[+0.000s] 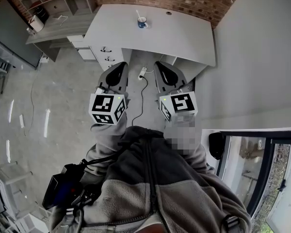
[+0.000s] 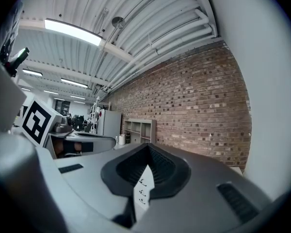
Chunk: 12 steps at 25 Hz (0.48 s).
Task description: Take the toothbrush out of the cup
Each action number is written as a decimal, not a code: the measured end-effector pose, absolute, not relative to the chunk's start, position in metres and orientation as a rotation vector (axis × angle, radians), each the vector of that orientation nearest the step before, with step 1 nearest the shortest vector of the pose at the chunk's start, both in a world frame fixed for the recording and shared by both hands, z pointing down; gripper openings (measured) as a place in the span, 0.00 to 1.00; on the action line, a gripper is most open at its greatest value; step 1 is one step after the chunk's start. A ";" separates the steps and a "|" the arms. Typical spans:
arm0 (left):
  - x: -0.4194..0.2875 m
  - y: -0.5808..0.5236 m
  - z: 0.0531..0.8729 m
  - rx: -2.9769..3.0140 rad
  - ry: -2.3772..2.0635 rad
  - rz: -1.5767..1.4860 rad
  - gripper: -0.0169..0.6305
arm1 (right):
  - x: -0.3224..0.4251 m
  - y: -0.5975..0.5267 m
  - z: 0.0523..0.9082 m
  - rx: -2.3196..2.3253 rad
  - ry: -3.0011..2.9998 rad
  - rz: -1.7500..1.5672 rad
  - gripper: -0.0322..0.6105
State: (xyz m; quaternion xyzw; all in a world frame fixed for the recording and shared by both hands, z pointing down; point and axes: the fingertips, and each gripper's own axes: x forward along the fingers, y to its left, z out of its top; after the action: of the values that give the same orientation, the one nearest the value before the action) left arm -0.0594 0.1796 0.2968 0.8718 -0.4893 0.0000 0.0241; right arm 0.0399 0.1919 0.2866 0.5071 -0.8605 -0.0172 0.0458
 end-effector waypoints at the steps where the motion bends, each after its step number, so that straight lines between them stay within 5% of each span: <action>1: -0.061 0.180 0.299 2.694 -1.513 0.005 0.03 | 0.040 0.192 0.289 1.552 -2.625 -0.045 0.05; 12: -0.092 0.184 0.336 2.649 -1.481 0.053 0.03 | 0.036 0.195 0.324 1.608 -2.550 0.050 0.05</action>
State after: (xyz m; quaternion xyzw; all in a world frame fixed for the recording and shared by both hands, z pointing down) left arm -0.0921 0.1840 0.3360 0.8714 -0.4873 0.0175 0.0531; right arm 0.0357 0.1954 0.3240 0.5324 -0.8440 0.0165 0.0630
